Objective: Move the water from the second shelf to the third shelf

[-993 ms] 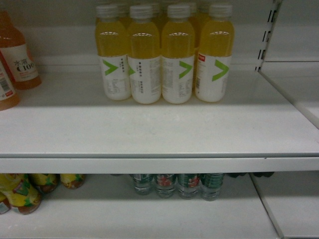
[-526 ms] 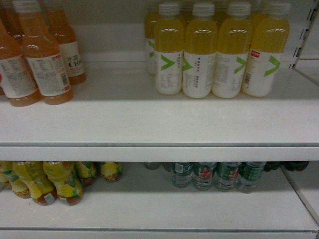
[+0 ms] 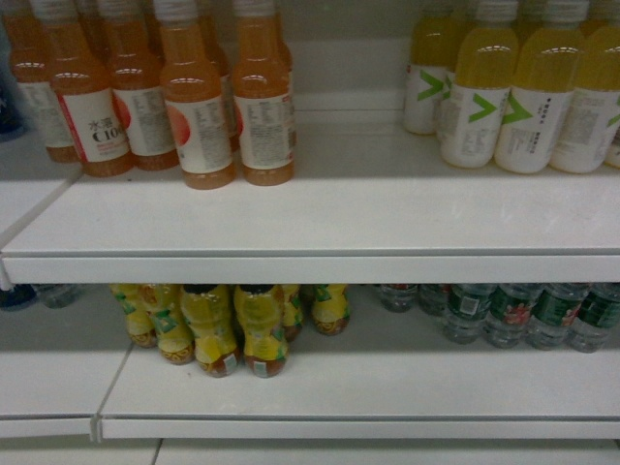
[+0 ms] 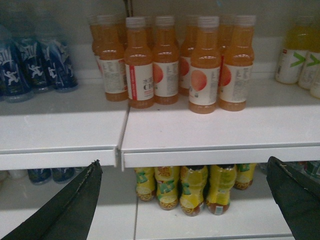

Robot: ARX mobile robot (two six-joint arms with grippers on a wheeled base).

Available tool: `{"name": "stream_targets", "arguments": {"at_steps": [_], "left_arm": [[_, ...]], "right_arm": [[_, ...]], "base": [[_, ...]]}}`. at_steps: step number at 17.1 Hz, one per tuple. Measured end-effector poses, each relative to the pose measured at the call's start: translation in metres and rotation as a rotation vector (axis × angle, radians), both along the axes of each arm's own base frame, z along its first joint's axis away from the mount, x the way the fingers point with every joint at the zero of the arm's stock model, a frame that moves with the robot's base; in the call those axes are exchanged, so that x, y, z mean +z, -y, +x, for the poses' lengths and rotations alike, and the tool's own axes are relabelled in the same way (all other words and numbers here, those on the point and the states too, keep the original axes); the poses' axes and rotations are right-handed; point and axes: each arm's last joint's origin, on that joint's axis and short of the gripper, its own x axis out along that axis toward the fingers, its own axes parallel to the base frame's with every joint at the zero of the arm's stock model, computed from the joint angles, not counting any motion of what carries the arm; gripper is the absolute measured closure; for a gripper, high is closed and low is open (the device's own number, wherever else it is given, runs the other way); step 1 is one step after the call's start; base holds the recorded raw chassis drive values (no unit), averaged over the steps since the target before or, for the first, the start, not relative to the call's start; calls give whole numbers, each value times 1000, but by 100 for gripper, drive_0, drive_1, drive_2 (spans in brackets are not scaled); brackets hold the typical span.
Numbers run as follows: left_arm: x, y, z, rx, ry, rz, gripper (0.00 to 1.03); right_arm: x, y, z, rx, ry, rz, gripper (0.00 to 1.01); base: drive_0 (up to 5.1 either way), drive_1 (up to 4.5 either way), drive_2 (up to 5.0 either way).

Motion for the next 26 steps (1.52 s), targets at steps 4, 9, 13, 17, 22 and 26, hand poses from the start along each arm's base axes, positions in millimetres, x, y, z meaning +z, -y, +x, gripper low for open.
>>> {"name": "stream_targets", "arguments": {"at_steps": [4,9,13,17,22,26], "left_arm": [[0,0,0,0,2,0,5],[0,0,0,0,0,0,5],[0,0,0,0,0,0,5],[0,0,0,0,-1,0,5],[0,0,0,0,1,0,5],[0,0,0,0,0,0,5]], "right_arm": [[0,0,0,0,2,0,62],[0,0,0,-2,2,0,62],[0,0,0,-4,2,0,62],[0,0,0,1,1,0,62],[0,0,0,-2,0,0,62],[0,0,0,-2,3,0,62]], "base": [[-490,220,270],[-495,246,246],[-490,250,250],[-505,235,235],[-509,237,237],[-509,236,236]]}}
